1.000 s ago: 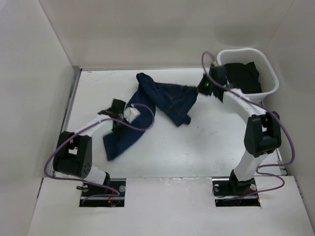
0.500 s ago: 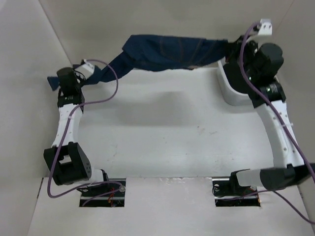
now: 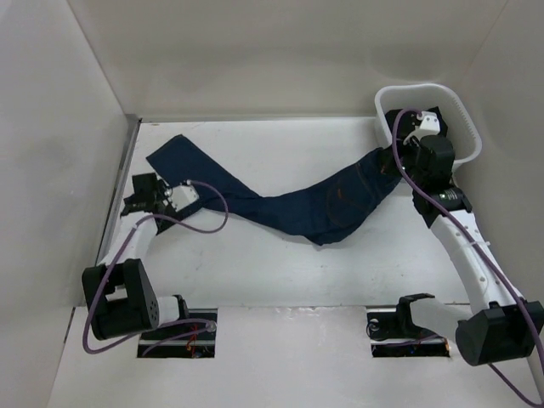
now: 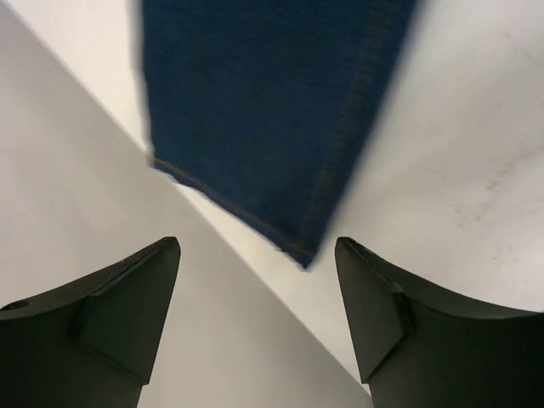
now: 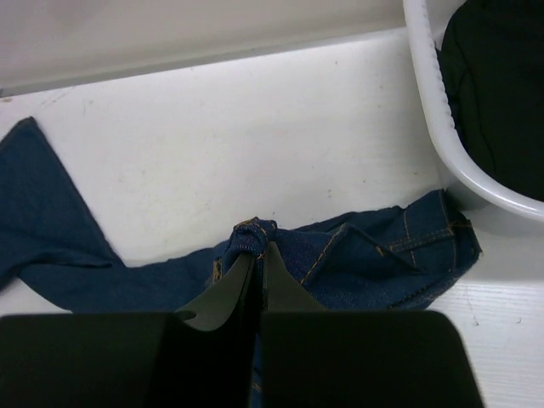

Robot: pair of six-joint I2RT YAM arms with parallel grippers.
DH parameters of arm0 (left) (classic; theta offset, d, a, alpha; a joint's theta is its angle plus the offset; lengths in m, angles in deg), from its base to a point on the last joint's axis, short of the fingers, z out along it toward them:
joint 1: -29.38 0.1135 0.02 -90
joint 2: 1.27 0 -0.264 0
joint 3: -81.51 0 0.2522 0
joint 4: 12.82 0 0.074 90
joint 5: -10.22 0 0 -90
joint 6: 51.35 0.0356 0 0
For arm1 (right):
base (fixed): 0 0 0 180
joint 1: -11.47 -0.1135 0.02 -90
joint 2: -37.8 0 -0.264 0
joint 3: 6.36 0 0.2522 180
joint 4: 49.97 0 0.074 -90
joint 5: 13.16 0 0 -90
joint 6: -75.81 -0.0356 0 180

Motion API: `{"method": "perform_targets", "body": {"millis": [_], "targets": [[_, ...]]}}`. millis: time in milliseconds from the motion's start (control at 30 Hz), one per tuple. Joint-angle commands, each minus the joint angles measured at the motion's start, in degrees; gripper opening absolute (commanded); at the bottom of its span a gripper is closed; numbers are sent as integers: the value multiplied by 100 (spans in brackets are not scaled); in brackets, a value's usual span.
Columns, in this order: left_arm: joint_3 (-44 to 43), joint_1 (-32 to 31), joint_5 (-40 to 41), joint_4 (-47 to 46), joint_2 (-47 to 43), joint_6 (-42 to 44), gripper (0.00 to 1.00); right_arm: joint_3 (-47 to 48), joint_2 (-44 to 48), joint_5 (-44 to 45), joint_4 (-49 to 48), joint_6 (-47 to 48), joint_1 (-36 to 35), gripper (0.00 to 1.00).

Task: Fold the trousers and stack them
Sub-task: Flatten the trousers out

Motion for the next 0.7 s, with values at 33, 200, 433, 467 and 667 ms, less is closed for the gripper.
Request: {"method": "perform_targets", "body": {"millis": [33, 200, 433, 467, 667], "targets": [[-2056, 75, -922, 930, 264, -1283, 74, -68, 384, -45, -577, -97, -3, 0], [-3036, -171, -792, 2345, 1574, -1516, 72, -217, 498, -36, -568, -123, -29, 0], [-1651, -487, 94, 1941, 1384, -647, 71, -341, 639, -27, -551, -185, 59, 1], [-1456, -557, 261, 1552, 1348, -524, 73, -341, 587, -10, -551, -211, 50, 1], [-988, -743, 965, -225, 2338, -364, 71, -288, 507, -1, -621, -290, 32, 2]]}}
